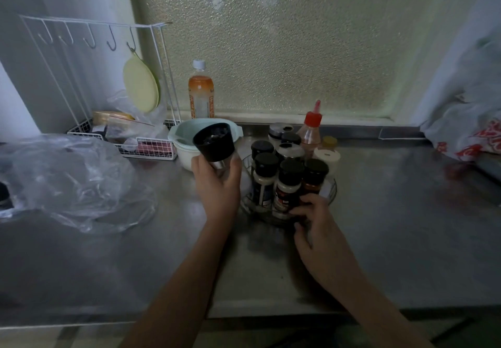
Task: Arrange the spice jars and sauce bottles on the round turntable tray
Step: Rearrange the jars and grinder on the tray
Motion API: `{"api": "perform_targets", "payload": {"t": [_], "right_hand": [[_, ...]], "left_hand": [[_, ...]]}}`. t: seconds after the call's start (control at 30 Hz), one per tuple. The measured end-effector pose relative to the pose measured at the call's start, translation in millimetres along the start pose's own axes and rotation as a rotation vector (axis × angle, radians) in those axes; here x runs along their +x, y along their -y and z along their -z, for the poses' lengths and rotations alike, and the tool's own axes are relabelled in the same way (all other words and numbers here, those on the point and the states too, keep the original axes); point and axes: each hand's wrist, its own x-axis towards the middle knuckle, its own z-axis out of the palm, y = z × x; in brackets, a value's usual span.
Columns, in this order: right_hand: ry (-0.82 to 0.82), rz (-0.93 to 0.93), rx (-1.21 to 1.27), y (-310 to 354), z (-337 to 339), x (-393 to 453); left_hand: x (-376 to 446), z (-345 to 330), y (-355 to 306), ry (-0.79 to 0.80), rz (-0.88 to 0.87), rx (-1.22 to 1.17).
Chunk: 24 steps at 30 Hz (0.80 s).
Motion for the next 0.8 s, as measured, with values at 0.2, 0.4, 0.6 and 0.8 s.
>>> {"api": "perform_targets", "payload": {"t": [0.2,0.4,0.6,0.8], "right_hand": [[-0.133,0.075,-0.108,36.9,42.8,25.9],[0.457,-0.065,-0.349,44.8,99.9,161.7],[0.757,-0.172,-0.588,55.9,73.9,193.9],[0.769,-0.004,-0.702,54.8,70.7,194.3]], "left_hand": [[3.8,0.0,6.9,-0.052,0.033,-0.028],[2.4,1.2,0.1,-0.035,0.016,0.01],[1.6,-0.7,-1.0,0.044,-0.017,0.054],[-1.4,-2.9,-1.1,0.048,-0.018,0.108]]}}
